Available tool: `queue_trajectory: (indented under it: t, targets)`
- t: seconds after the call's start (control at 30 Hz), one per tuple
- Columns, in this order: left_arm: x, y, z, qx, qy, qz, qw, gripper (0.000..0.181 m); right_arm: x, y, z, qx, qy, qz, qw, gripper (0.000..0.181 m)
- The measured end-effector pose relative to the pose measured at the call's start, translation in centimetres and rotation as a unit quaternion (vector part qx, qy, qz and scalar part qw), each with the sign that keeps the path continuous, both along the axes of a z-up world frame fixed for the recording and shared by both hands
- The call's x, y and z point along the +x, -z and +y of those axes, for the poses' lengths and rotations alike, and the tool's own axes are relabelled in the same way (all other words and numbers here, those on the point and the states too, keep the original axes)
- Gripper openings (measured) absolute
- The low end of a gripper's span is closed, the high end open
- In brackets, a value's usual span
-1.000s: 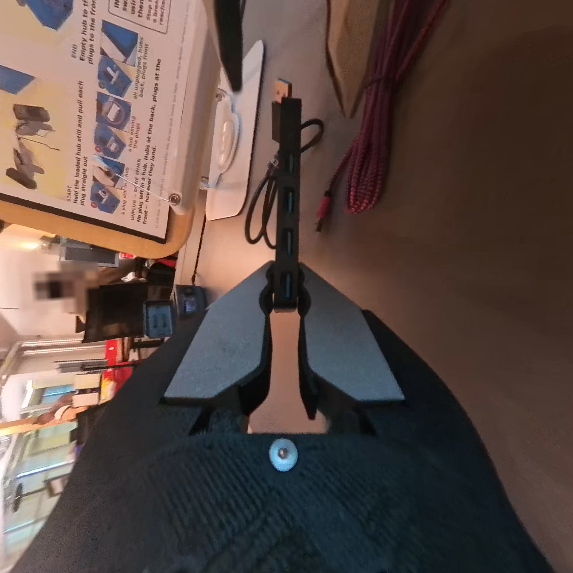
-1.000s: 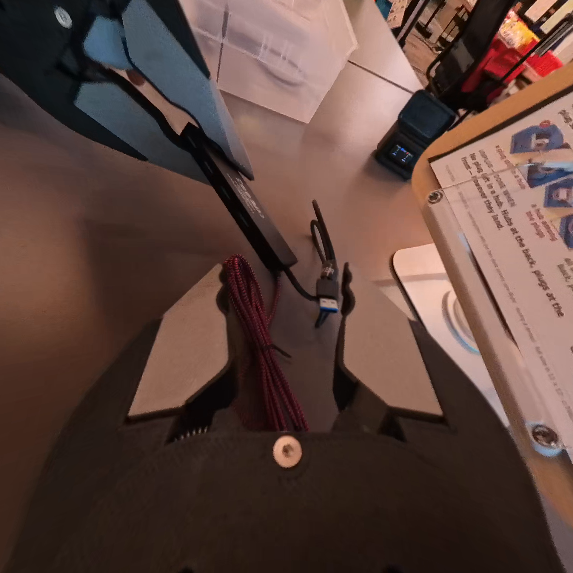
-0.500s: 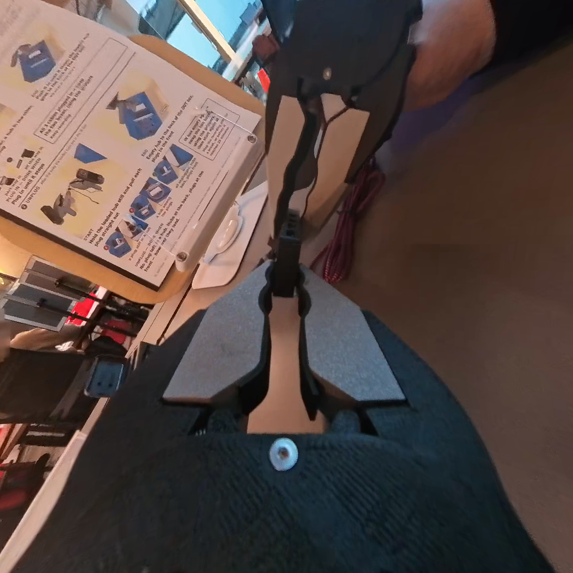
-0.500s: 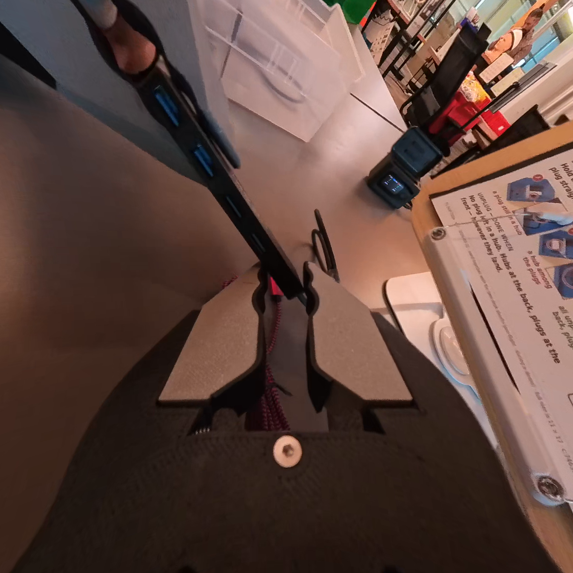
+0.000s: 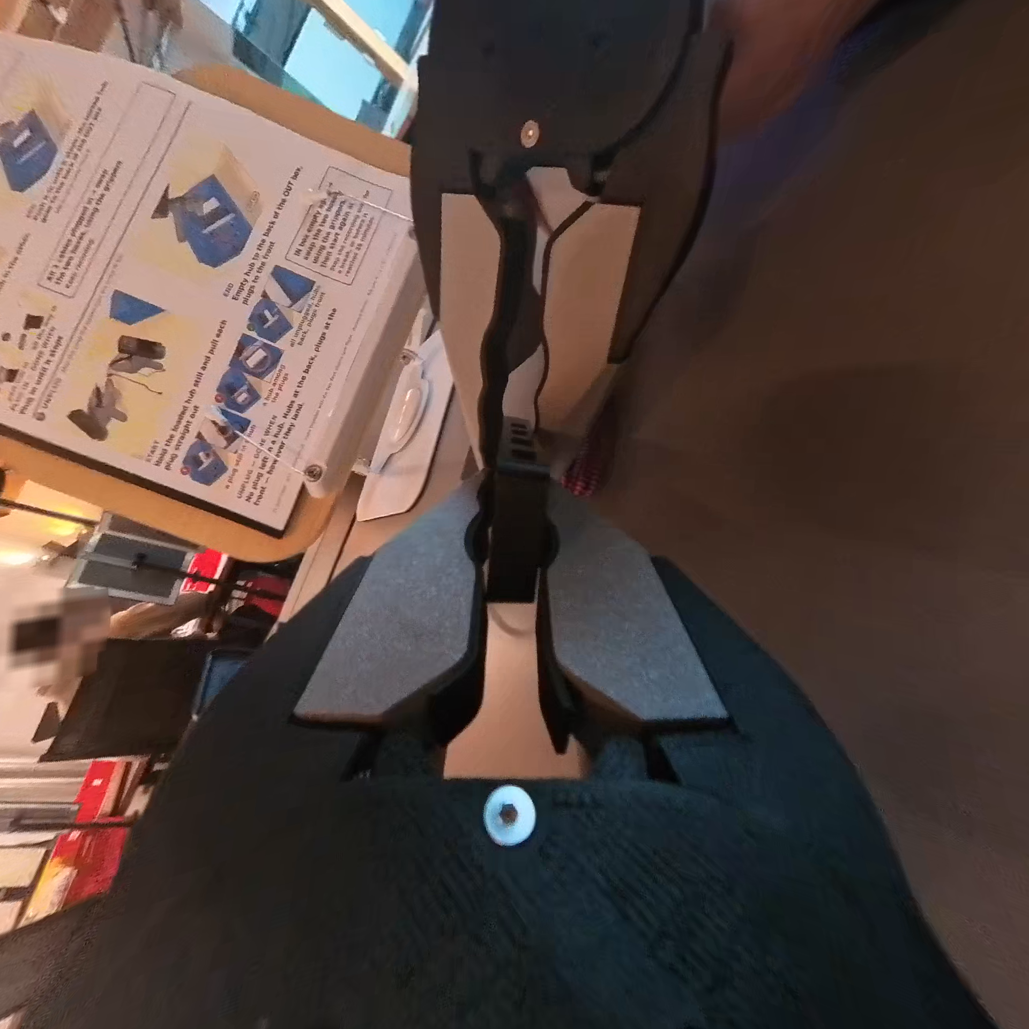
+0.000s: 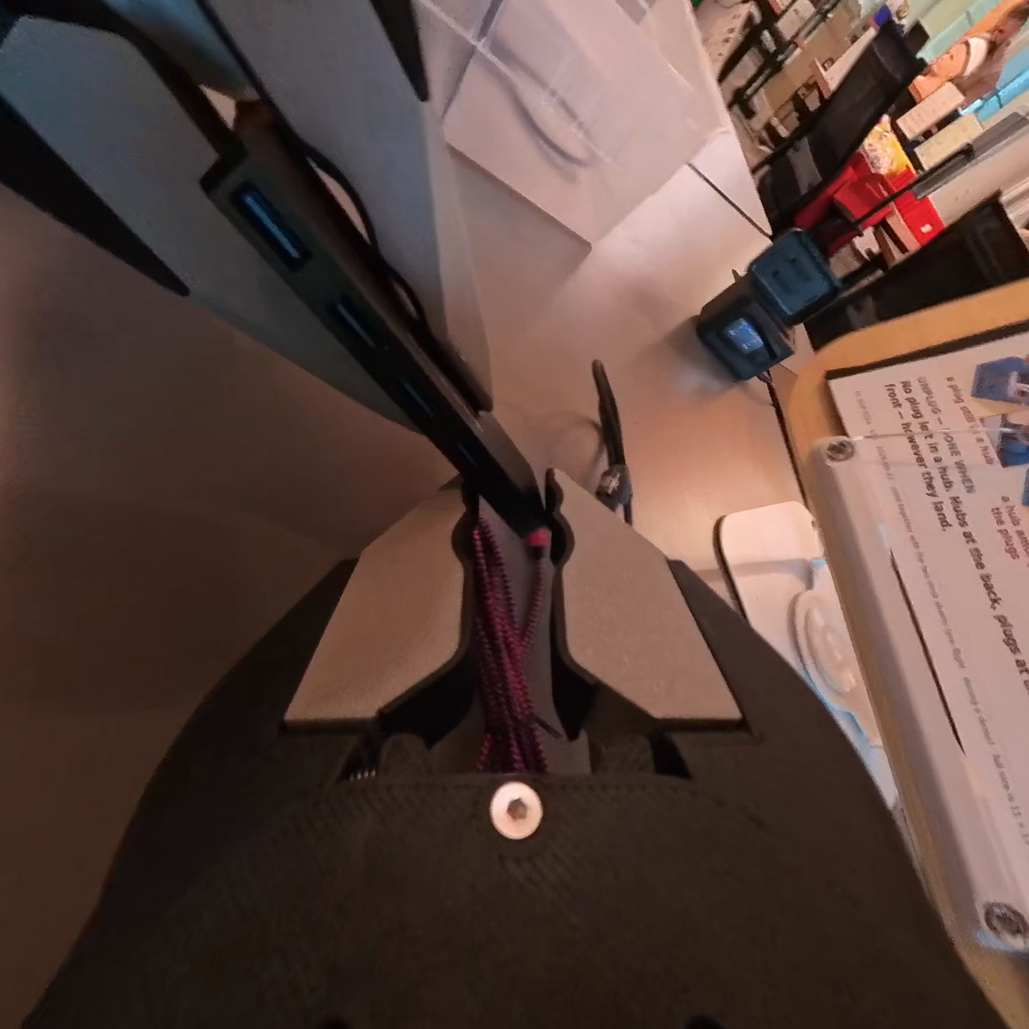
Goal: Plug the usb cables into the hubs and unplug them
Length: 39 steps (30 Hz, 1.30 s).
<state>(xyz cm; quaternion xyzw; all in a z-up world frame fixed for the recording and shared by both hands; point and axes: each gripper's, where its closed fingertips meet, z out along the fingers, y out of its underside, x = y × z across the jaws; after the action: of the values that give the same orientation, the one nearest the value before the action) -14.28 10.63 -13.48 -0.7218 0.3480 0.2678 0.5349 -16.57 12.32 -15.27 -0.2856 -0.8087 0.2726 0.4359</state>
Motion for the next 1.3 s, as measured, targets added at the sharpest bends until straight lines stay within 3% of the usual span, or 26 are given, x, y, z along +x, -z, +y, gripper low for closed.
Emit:
queue_trajectory:
  t: [0.1,0.17,0.3,0.43,0.53,0.63,0.73,0.8,0.9,1.1,1.3]
  targets:
    - [-2.5,-0.8,0.2,0.022,-0.061,0.020,0.998,0.009,0.1,-1.8,1.9,-0.040,0.035,0.019,0.998,0.031]
    - [-5.0,-0.9,0.0,0.023,-0.113,0.028,0.993,0.009,0.5,-2.5,3.3,-0.081,0.055,0.019,0.995,0.029]
    - [-7.8,-1.1,-0.2,0.026,-0.163,0.004,0.986,0.009,1.1,-1.2,4.2,-0.140,0.062,-0.036,0.988,0.032]
    - [-8.4,-0.7,-0.3,0.019,-0.170,0.009,0.985,0.010,0.9,1.3,4.1,-0.133,0.071,-0.088,0.985,0.045]
    - [-8.3,-0.5,-0.2,0.015,-0.173,0.015,0.985,0.009,0.8,2.1,3.4,-0.120,0.060,-0.098,0.986,0.034]
    - [-8.4,-0.3,-0.1,0.011,-0.177,0.016,0.984,0.010,1.5,1.7,1.2,-0.123,-0.001,-0.096,0.988,0.033]
    - [-8.7,0.2,-0.1,-0.002,-0.189,0.007,0.982,0.009,1.6,2.6,1.1,-0.112,0.003,-0.117,0.987,0.035]
    - [-8.7,0.3,-0.1,-0.005,-0.189,-0.006,0.982,0.009,2.0,3.2,0.6,-0.135,-0.005,-0.152,0.979,0.023]
    - [-8.7,0.4,-0.1,-0.006,-0.184,-0.021,0.983,0.009,2.7,3.1,0.9,-0.171,-0.008,-0.186,0.968,0.022]
    - [-8.5,0.6,-0.2,-0.014,-0.177,-0.027,0.984,0.009,1.8,1.3,2.3,-0.217,0.012,-0.138,0.966,0.027]
    - [-8.7,0.3,-0.2,-0.009,-0.177,-0.045,0.983,0.009,0.3,1.2,5.5,-0.245,0.109,-0.114,0.957,0.017]
